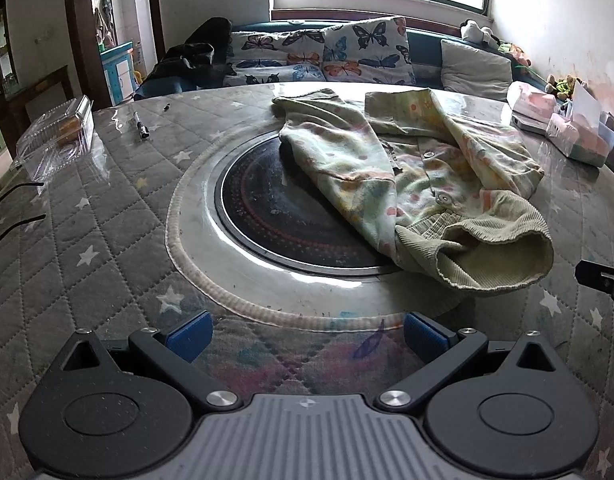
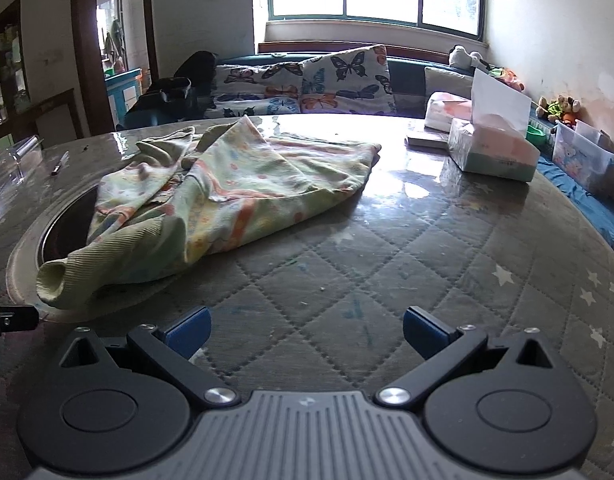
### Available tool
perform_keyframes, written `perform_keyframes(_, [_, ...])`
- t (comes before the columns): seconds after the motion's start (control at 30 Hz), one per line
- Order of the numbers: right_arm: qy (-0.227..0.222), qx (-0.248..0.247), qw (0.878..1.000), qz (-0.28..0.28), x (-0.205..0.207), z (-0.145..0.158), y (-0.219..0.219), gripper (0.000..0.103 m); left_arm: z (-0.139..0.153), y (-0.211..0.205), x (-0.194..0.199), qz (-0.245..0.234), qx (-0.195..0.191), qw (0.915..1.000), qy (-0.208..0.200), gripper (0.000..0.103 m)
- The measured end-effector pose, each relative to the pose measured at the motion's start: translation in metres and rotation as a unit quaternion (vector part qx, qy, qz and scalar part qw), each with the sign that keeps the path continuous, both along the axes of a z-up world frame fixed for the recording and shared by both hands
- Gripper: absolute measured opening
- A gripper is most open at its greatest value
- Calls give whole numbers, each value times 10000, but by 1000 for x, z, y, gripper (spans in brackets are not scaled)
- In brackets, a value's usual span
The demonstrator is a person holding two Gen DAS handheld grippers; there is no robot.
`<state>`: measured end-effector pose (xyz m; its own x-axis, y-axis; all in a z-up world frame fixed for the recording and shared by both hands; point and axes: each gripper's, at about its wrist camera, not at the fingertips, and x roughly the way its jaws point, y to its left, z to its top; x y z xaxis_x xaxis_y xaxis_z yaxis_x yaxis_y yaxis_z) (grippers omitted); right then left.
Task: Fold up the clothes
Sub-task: 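Move both grippers toward the crumpled pastel shirt on the table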
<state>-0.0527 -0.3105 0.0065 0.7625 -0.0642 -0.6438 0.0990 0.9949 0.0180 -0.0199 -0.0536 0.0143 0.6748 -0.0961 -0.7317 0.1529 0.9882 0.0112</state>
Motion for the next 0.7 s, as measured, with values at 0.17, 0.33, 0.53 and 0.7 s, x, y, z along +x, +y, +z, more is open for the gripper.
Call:
perform_keyframes(0.17, [3,-18,10000,81,1,1,4,103,0,-3,0,-14,36,10000,21,103])
perform_keyframes(0.33, [17,-16,9999,168,2,2,8,103,0,-6,2,-18,74,10000,58,103])
perform_keyframes(0.53, [25,-24,9997,232,5,3,12,103,0,-9,3,-23,107,9999,71,103])
perform_keyframes(0.7, [18,-25,9995,303,8,4,15,103,2,-10,6,-30,115,9999,63,103])
